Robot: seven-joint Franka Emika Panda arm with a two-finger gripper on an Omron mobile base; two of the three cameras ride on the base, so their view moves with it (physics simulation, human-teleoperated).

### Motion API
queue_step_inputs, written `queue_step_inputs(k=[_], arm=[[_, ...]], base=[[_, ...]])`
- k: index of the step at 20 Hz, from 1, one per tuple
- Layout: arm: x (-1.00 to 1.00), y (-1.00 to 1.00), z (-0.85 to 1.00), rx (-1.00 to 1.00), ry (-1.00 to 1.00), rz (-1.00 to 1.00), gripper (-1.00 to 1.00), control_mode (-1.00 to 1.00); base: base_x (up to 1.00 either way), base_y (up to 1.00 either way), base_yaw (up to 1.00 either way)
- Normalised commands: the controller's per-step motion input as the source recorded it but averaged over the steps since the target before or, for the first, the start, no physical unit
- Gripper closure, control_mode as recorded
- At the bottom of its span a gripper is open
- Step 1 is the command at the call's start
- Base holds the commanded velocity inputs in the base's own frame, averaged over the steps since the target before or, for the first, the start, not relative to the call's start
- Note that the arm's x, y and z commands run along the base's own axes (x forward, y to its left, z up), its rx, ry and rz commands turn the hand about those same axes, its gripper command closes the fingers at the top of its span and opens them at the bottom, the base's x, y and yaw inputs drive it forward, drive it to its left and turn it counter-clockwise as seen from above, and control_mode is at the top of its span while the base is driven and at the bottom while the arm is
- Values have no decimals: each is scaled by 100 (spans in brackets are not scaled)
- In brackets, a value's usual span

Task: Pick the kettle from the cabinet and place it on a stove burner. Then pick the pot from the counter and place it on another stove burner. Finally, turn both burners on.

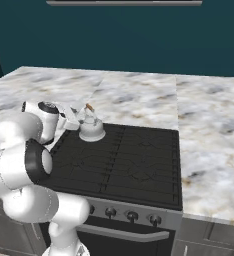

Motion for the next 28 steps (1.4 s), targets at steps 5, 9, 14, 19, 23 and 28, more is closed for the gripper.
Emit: queue_step_inputs(k=[5, 9, 14, 19, 23, 28], arm=[[-57, 6, 20, 0, 0, -5, -100, -100], [-59, 1, 25, 0, -1, -5, -100, -100], [-56, 0, 28, 0, 0, -7, -100, -100], [-43, 0, 29, 2, 0, -11, -100, -100], [-40, -6, 28, 7, 0, -12, -100, -100], [-41, -7, 19, 7, 0, -10, -100, -100]], base=[[0, 0, 0], [0, 0, 0], [0, 0, 0], [0, 0, 0], [0, 0, 0], [0, 0, 0]])
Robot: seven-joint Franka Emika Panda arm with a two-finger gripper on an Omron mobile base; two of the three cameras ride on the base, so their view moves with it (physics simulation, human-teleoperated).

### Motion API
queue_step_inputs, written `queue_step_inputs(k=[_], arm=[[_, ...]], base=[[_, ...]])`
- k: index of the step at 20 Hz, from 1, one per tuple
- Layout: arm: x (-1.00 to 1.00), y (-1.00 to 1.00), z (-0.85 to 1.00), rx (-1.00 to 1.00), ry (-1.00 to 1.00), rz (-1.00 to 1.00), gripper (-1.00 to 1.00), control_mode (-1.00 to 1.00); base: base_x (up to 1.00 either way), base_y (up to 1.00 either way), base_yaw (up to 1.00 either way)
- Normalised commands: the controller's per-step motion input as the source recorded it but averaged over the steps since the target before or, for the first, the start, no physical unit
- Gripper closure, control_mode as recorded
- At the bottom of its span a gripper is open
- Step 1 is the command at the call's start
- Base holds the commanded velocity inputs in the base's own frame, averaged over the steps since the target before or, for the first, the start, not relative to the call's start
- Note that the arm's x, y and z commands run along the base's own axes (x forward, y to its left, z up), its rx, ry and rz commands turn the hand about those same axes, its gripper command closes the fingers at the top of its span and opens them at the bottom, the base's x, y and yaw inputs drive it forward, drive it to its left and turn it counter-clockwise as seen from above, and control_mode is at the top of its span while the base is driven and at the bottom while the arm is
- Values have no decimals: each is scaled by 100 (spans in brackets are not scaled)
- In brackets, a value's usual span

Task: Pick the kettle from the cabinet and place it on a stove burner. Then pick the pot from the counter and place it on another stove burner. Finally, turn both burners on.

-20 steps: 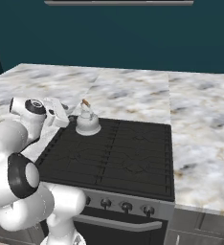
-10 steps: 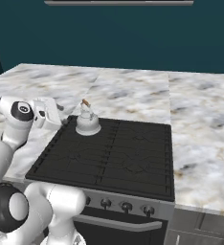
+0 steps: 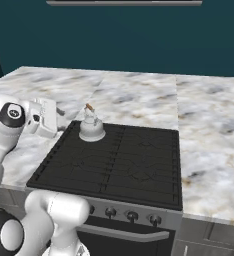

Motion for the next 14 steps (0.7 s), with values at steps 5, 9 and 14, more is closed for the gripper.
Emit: queue_step_inputs(k=[5, 9, 14], arm=[[-44, -19, 2, 1, -2, -2, -100, -100], [-63, -20, 0, 0, -16, 0, -100, -100], [-67, -22, 2, 0, -22, 0, -100, -100]], base=[[0, 0, 0], [0, 0, 0], [0, 0, 0]])
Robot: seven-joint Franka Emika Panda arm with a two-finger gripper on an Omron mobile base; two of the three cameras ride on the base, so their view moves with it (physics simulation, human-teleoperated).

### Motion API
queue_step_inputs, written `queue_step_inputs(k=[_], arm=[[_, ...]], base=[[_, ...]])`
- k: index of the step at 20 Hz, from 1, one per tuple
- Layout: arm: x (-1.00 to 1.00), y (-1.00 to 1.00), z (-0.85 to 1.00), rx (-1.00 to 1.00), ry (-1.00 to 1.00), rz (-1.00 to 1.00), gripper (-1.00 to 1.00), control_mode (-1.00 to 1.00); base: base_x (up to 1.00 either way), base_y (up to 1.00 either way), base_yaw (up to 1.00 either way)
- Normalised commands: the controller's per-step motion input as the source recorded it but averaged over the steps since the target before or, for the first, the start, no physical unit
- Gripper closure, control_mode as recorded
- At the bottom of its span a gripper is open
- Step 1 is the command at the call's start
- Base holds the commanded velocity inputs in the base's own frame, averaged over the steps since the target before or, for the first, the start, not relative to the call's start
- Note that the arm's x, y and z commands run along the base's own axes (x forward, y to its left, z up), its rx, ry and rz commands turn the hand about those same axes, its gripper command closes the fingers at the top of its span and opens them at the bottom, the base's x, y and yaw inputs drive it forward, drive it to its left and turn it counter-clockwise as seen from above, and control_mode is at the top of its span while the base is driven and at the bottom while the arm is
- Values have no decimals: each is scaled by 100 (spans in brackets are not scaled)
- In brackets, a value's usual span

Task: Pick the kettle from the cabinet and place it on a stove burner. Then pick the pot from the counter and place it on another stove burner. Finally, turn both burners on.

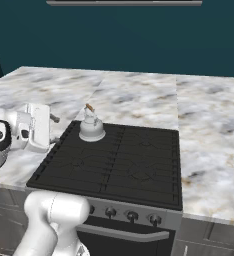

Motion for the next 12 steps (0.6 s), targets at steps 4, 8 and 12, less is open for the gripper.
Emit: queue_step_inputs(k=[4, 8, 12], arm=[[-56, -23, 20, 1, -10, 0, -100, -100], [-50, -17, 27, 6, -3, -4, -100, -100], [-46, -16, 36, 12, 0, -5, -100, -100]], base=[[0, 0, 0], [0, 0, 0], [0, 0, 0]])
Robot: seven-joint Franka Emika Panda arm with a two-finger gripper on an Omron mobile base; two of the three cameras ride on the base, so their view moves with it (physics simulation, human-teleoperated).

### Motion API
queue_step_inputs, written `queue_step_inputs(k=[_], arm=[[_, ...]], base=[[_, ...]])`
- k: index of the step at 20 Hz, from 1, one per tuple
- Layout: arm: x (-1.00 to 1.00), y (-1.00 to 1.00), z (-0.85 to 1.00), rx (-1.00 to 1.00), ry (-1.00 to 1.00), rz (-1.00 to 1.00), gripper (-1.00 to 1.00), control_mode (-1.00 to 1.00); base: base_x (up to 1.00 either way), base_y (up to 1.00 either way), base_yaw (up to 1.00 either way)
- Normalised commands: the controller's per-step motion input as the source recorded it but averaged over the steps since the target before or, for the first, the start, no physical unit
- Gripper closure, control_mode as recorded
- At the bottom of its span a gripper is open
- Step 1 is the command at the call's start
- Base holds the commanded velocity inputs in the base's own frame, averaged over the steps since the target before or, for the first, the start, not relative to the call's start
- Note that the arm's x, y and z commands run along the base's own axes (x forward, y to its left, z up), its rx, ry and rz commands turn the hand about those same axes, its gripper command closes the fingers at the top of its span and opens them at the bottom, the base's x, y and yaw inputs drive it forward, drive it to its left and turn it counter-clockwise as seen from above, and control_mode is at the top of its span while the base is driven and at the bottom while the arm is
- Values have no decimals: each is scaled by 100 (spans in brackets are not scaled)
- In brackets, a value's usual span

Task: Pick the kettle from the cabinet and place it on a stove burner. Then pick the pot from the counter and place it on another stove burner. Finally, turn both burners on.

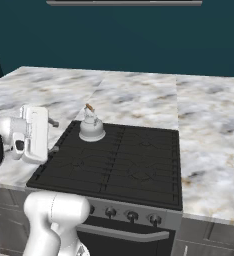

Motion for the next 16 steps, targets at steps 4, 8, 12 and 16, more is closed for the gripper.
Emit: queue_step_inputs(k=[4, 8, 12, 16], arm=[[-44, -14, 39, 15, 0, -4, -100, -100], [-19, -3, 10, 3, 0, -1, -100, -100], [0, 0, 0, 0, 0, 0, -100, -100], [-9, 0, 0, -1, -3, -1, -100, -100]], base=[[0, 0, 0], [0, 0, 0], [0, 0, 0], [0, 0, 0]])
